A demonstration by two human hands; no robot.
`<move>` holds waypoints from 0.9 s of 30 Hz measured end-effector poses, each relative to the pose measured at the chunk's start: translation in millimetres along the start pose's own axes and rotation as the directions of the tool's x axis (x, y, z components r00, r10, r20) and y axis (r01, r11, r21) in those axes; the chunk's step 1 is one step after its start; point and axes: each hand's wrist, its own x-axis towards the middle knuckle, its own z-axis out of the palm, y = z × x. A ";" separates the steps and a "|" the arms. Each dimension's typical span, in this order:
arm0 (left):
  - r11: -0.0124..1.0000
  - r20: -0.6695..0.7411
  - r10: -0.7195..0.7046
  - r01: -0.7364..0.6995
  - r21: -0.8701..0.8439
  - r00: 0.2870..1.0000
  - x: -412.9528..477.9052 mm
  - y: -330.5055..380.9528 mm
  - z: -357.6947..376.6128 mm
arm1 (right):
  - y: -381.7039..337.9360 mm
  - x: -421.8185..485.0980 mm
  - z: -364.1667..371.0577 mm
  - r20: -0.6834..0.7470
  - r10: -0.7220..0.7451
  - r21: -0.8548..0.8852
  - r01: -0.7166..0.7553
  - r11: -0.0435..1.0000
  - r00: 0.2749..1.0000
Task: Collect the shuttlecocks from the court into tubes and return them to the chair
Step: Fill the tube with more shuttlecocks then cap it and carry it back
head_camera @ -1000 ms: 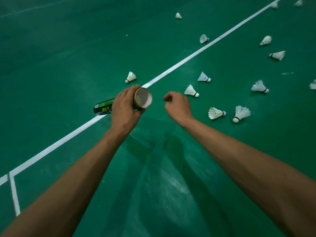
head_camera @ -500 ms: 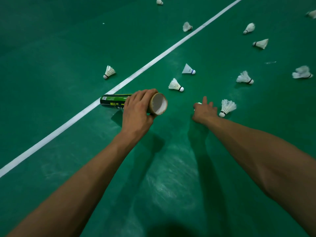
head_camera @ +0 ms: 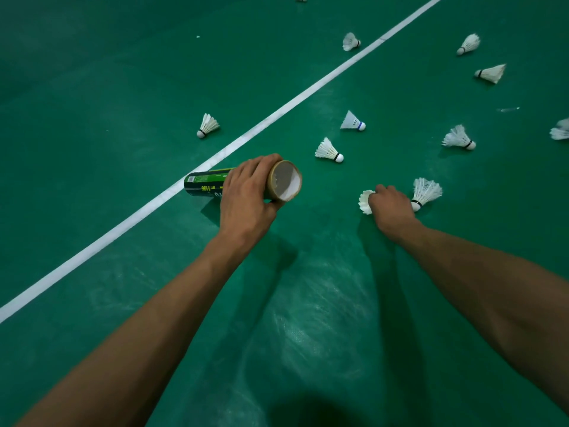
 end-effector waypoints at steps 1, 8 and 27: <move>1.000 -0.007 -0.004 0.004 0.006 1.000 0.5 -1.6 -3.4 | -3.9 -1.1 -5.0 -0.030 -0.015 0.055 0.016 0.998 0.999; 0.998 -0.085 -0.045 0.049 0.048 0.995 2.5 -8.8 -27.9 | -73.2 -12.7 -75.1 -0.492 0.199 0.663 0.217 0.717 0.847; 0.985 -0.171 -0.103 0.124 0.120 0.980 3.9 2.7 -86.0 | -147.9 -84.9 -180.3 -0.715 0.005 0.596 0.606 0.527 0.699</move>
